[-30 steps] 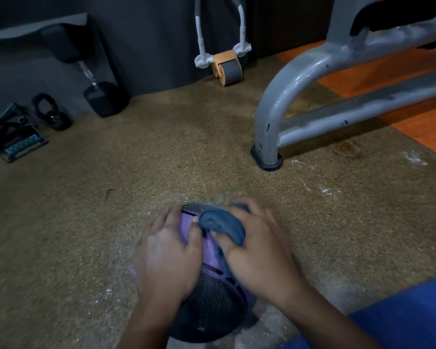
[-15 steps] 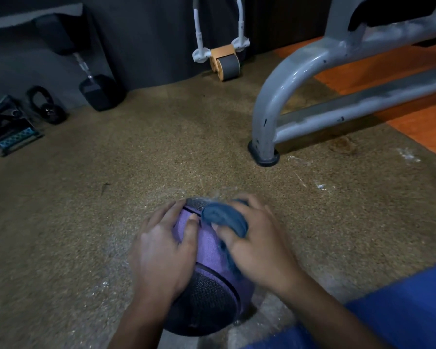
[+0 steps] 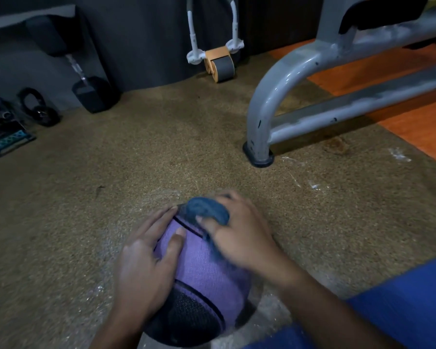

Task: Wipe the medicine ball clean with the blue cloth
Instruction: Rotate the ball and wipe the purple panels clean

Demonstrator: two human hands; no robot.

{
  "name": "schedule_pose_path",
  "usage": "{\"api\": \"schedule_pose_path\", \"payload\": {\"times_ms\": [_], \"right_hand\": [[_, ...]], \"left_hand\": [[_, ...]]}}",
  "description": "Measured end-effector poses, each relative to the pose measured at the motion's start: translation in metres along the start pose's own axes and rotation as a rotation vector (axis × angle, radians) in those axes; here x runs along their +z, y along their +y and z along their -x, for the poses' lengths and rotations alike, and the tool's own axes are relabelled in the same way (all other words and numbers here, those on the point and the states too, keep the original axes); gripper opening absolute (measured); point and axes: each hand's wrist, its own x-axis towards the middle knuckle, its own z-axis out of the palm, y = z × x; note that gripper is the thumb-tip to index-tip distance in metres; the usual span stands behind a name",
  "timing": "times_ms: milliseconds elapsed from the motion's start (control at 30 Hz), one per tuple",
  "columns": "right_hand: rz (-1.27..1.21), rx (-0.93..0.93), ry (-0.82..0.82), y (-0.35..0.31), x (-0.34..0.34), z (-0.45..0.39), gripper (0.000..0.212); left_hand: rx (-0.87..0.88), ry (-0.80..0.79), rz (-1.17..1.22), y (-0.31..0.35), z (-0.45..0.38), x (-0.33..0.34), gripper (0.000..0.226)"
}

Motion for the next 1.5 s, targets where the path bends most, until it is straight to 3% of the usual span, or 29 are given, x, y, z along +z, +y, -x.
{"api": "schedule_pose_path", "payload": {"times_ms": [133, 200, 300, 400, 533, 667, 800, 900, 1000, 1133, 1200, 1267, 1367, 1400, 1500], "right_hand": [[-0.339, 0.306, -0.11, 0.031, -0.007, -0.031, 0.015], [-0.217, 0.241, -0.023, 0.03, -0.004, -0.021, 0.027], [0.037, -0.03, 0.059, 0.004, -0.001, 0.02, 0.046], [0.174, -0.178, 0.021, -0.018, 0.001, 0.028, 0.045], [-0.12, 0.155, -0.017, 0.006, -0.005, -0.027, 0.025], [-0.364, 0.375, -0.056, 0.048, -0.003, -0.039, 0.026], [-0.268, 0.34, 0.065, 0.056, 0.003, -0.01, 0.036], [-0.281, 0.316, 0.115, 0.051, 0.006, 0.007, 0.042], [-0.241, 0.304, 0.207, 0.041, 0.009, 0.024, 0.021], [0.087, -0.041, 0.282, 0.001, 0.023, 0.062, 0.052], [0.158, -0.127, 0.261, -0.003, 0.025, 0.053, 0.053], [0.157, 0.004, 0.155, 0.003, 0.018, 0.023, 0.045], [-0.26, 0.33, 0.04, 0.029, 0.002, -0.018, 0.016], [-0.365, 0.393, 0.026, 0.039, 0.003, -0.02, 0.017], [-0.177, 0.316, 0.106, 0.035, 0.002, 0.004, 0.025]], "left_hand": [[-0.001, 0.02, -0.008, -0.003, 0.003, -0.001, 0.056], [-0.009, 0.01, -0.026, -0.003, 0.001, -0.002, 0.056], [0.016, -0.022, -0.017, -0.002, 0.0, -0.003, 0.052], [0.037, -0.029, 0.006, 0.0, 0.001, -0.002, 0.05], [0.017, -0.022, -0.016, 0.007, 0.0, 0.001, 0.055], [-0.041, -0.06, -0.064, 0.02, -0.001, -0.001, 0.067], [-0.236, -0.185, -0.41, 0.031, -0.011, -0.006, 0.085], [-0.387, -0.19, -0.409, 0.044, -0.016, -0.001, 0.075], [-0.453, -0.081, -0.348, 0.051, -0.017, 0.002, 0.058], [-0.392, -0.076, -0.366, 0.051, -0.014, -0.002, 0.046], [-0.347, -0.085, -0.332, 0.048, -0.013, -0.003, 0.041], [-0.33, -0.076, -0.293, 0.043, -0.013, -0.003, 0.04], [-0.293, -0.029, -0.268, 0.043, -0.012, -0.004, 0.038], [-0.287, -0.017, -0.262, 0.044, -0.012, -0.004, 0.037], [-0.257, 0.008, -0.25, 0.045, -0.012, -0.003, 0.033]]}}
